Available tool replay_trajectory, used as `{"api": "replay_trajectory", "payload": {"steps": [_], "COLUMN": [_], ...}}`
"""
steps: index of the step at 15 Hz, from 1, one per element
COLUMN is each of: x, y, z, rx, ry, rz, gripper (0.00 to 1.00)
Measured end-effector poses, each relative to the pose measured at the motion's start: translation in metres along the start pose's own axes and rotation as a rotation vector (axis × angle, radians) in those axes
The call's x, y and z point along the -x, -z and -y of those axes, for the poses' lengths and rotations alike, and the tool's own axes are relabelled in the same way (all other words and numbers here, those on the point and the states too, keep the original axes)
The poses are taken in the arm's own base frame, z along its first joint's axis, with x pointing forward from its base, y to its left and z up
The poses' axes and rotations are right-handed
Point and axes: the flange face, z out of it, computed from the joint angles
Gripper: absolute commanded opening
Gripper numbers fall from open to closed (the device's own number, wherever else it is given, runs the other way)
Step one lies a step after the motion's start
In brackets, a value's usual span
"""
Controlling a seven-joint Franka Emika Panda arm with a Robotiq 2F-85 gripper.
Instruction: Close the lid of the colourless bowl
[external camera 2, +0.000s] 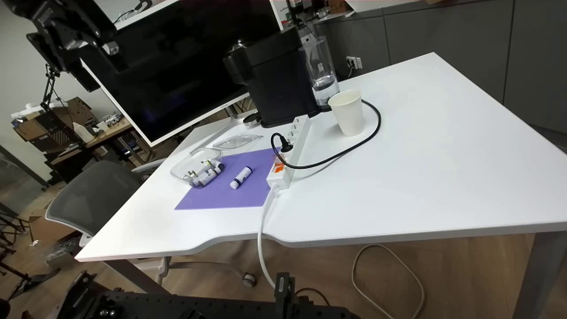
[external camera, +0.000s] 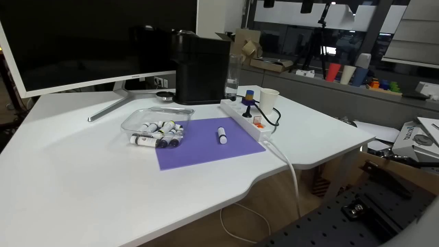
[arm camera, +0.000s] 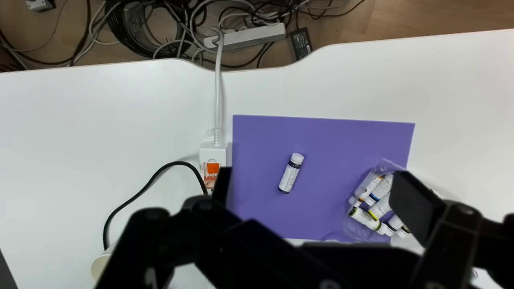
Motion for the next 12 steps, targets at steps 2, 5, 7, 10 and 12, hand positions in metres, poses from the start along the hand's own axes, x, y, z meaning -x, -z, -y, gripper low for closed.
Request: {"api": "replay_trajectory", "payload": {"steps": [2,5,7,10,12], "x": [0.000,-0.005,-0.015,-0.042,-0.064], "y": [0.000,0.002,0.004,-0.001,-0.012], "z": [0.000,0.001,-0.002,-0.026,-0.047], "rx": [0.000,0.004,-0.014,-0.104,-0.192], "ry": [0.000,0.002,-0.013,-0.107,-0.184], "rz": [0.000,-0.049,-0.112,-0.228,-0.289], "gripper": [1.00,1.00,1.00,1.00,1.00]}}
